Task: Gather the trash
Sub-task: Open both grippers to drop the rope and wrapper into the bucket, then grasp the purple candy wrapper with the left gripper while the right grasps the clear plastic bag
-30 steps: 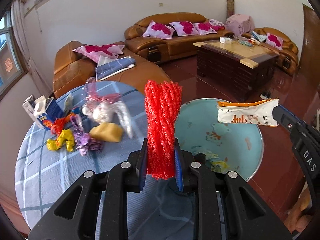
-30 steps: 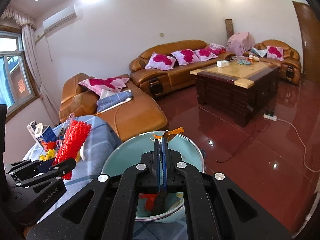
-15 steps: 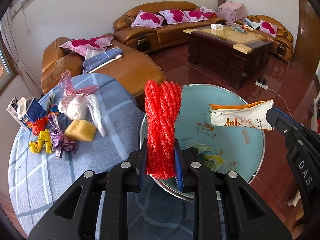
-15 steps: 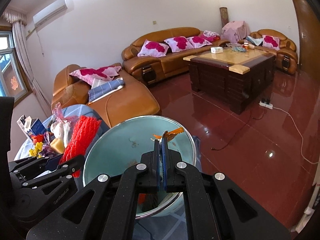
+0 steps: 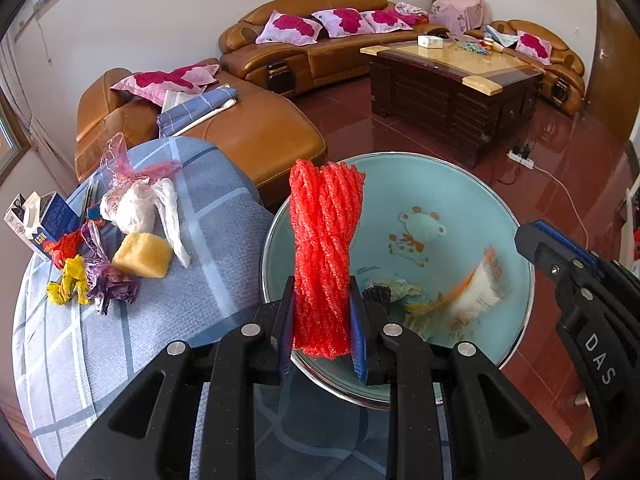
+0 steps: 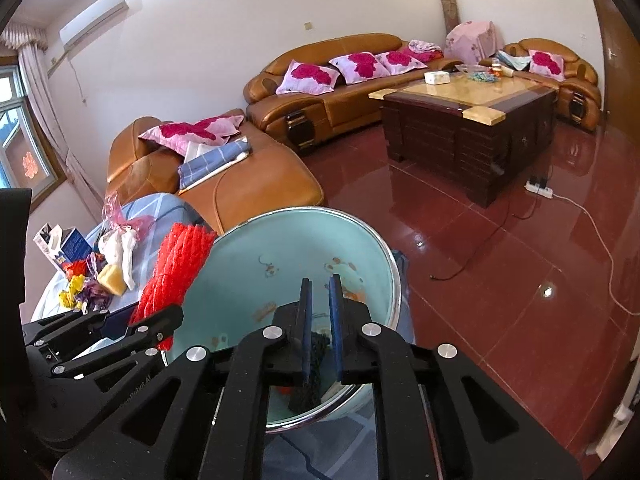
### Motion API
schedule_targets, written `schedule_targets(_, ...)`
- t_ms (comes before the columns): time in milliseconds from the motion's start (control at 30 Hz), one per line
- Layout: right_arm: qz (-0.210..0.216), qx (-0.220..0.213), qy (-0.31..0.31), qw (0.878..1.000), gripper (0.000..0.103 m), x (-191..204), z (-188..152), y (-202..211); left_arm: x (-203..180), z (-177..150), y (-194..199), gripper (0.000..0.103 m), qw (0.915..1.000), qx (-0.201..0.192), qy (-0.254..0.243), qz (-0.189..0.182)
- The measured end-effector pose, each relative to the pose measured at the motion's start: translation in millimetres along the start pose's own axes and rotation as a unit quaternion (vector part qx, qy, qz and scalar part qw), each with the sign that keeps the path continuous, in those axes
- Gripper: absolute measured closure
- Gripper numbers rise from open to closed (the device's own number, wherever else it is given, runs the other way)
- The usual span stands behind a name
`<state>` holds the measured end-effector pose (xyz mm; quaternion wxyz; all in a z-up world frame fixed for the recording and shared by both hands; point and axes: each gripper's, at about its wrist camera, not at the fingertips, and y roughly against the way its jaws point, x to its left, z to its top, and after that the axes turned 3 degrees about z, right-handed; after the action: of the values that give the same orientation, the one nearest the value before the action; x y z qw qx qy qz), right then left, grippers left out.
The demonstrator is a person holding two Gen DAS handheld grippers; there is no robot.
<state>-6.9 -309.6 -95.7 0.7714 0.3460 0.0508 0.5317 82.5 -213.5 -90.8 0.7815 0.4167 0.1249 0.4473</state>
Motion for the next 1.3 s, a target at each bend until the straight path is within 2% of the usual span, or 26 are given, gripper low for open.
schedule_targets(200, -0.005, -0.013, -0.010, 1.000, 0.093, -3, 3, 6, -1, 0, -1, 0.076, 1.0000, 0.001, 0.001, 0.002)
schedule_targets(267, -0.008, -0.019, -0.012, 1.000, 0.092, -4, 4, 8, 0, 0, 0, 0.068, 1.0000, -0.001, 0.001, 0.003)
schedule_targets(333, -0.009, -0.023, -0.016, 1.000, 0.085, -5, 5, 10, 1, 0, 2, 0.052, 1.0000, -0.006, 0.002, 0.005)
schedule_targets(567, -0.016, -0.037, -0.021, 0.999, 0.074, -7, 6, 17, 2, 0, 11, 0.038, 0.9997, -0.018, 0.003, 0.016)
schedule_targets(633, -0.017, -0.040, -0.021, 0.999, 0.072, -6, 6, 19, 3, 1, 13, 0.031, 0.9995, -0.022, 0.007, 0.022)
schedule_targets(1033, -0.020, -0.054, -0.020, 0.998, 0.060, 1, 9, 23, 24, 0, 25, 0.022, 0.9979, -0.032, 0.037, 0.044)
schedule_targets(1300, -0.017, -0.055, 0.002, 0.998, 0.050, 14, 5, 26, 51, -12, 25, 0.017, 0.9958, -0.018, 0.066, 0.060)
